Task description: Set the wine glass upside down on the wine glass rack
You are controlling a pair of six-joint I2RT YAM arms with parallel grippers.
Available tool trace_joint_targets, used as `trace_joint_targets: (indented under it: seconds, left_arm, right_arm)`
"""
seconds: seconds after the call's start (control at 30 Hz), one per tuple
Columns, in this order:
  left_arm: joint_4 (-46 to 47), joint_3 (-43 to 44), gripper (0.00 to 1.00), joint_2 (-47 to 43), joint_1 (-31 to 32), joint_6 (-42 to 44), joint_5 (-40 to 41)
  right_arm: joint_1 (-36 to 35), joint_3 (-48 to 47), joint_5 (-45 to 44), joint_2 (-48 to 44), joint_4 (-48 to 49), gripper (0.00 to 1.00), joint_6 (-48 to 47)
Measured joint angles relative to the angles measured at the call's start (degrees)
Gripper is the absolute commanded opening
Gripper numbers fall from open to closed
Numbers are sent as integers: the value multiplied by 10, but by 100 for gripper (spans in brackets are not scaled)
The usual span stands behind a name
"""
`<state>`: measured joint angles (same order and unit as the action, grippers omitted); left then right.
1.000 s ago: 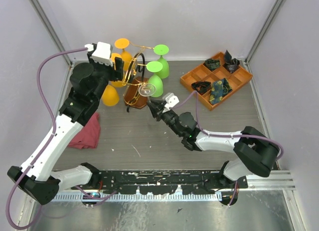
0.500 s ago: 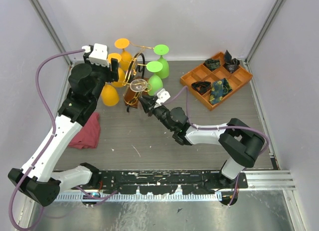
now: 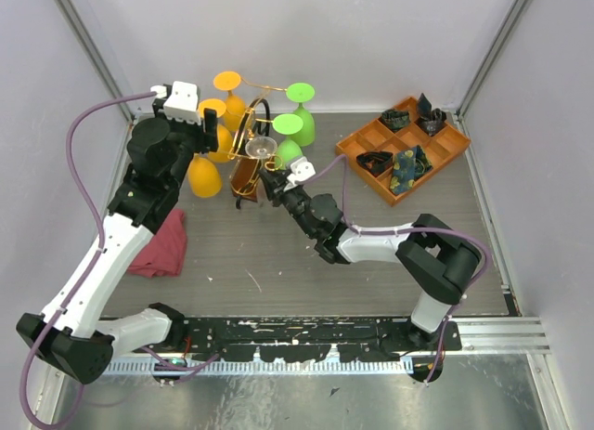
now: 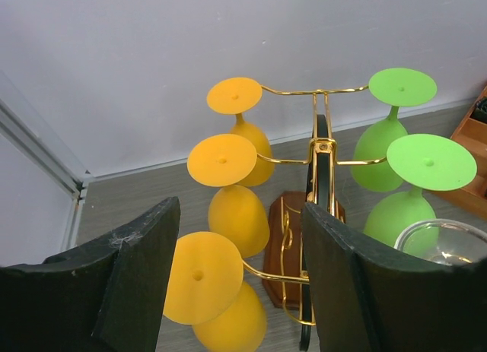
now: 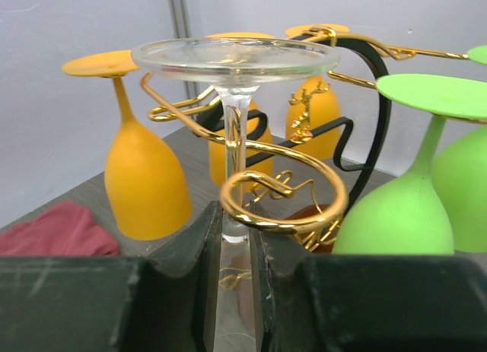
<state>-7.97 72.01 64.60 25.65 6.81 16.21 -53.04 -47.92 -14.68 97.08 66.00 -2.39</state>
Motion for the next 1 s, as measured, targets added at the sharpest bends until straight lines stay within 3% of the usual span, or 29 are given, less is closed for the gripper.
trace_joint_targets:
  seconds: [1.0]
  left_arm:
    - [12, 0, 71, 25, -15, -15, -17]
  right_arm:
    - [12, 66, -43, -43, 1, 1, -19]
